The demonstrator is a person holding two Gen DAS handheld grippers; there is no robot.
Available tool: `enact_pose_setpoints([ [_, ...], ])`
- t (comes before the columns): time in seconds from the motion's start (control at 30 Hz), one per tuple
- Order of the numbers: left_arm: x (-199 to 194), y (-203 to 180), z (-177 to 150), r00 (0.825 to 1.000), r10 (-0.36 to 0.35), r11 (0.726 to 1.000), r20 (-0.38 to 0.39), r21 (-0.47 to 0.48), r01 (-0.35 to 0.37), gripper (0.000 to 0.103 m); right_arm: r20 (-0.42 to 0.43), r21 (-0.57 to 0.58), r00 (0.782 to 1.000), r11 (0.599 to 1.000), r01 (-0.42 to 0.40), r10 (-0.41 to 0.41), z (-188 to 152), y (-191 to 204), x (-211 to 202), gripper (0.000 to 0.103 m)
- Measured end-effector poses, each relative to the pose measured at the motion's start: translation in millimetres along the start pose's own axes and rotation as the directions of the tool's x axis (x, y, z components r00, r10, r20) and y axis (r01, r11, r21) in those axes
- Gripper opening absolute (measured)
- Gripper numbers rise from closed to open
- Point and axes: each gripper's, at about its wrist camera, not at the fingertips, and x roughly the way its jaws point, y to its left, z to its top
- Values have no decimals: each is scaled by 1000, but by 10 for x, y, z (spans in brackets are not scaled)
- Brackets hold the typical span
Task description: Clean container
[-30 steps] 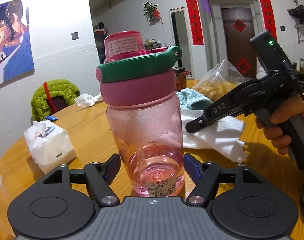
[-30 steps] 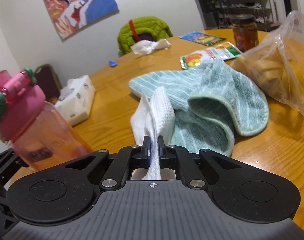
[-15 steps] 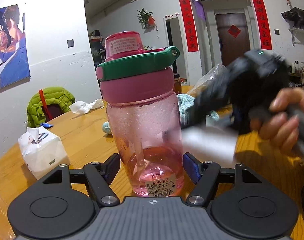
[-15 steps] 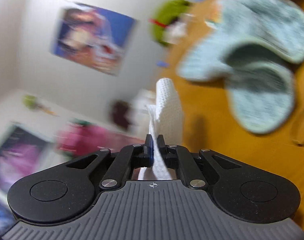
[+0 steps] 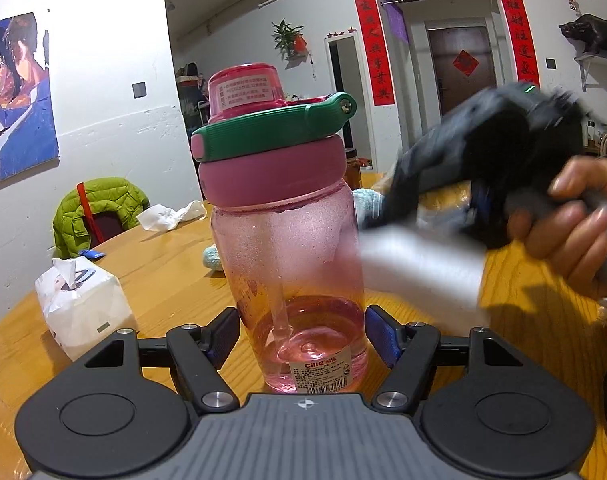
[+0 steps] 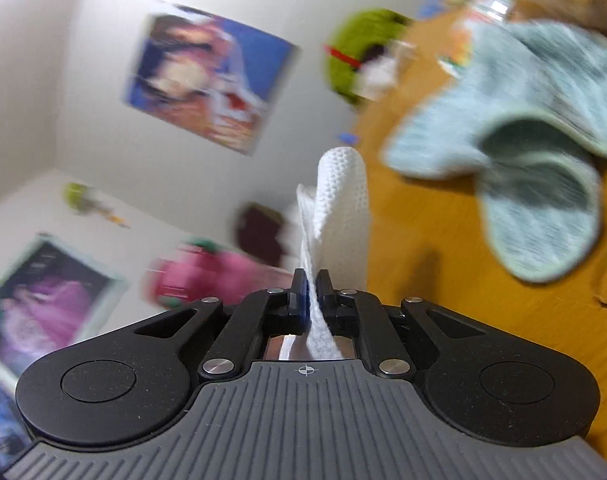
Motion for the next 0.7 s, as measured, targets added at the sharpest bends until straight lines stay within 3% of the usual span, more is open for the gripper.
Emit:
enact_pose_setpoints([
  [0.07, 3, 8, 1, 1000, -3, 1000, 1, -5, 3, 67, -62, -11, 988, 990, 140, -140, -24, -63, 118, 9],
  [0.17, -2, -5, 19, 1000, 10, 1000, -16, -3, -10, 70, -75, -74, 975, 976, 206, -211, -35, -35, 170, 9],
  [0.23, -44, -56, 47, 998, 50, 999, -40, 12, -50, 79, -39, -121, 979, 973, 196, -202, -34, 46, 130, 9],
  [0.37, -205, -133, 105, 993, 113, 993, -42, 50, -111, 80, 67, -207, 983, 961, 184, -173, -40, 176, 15, 9],
  [0.43, -277, -109, 118, 997, 64, 997, -37, 35, -63, 76, 106, -214, 984, 963, 166, -146, -28, 194, -13, 9],
  [0.5, -333, -98, 122, 1000, 4, 1000, -30, 24, -3, 64, 127, -203, 986, 970, 133, -109, 3, 175, -44, 9],
  [0.6, -346, -137, 109, 999, -39, 998, -34, 37, 41, 58, 126, -174, 991, 982, 74, -52, 63, 161, 15, 9],
  [0.7, -330, -200, 66, 998, -43, 996, -37, 71, 46, 59, 98, -180, 995, 983, 35, -18, 78, 181, 51, 9],
])
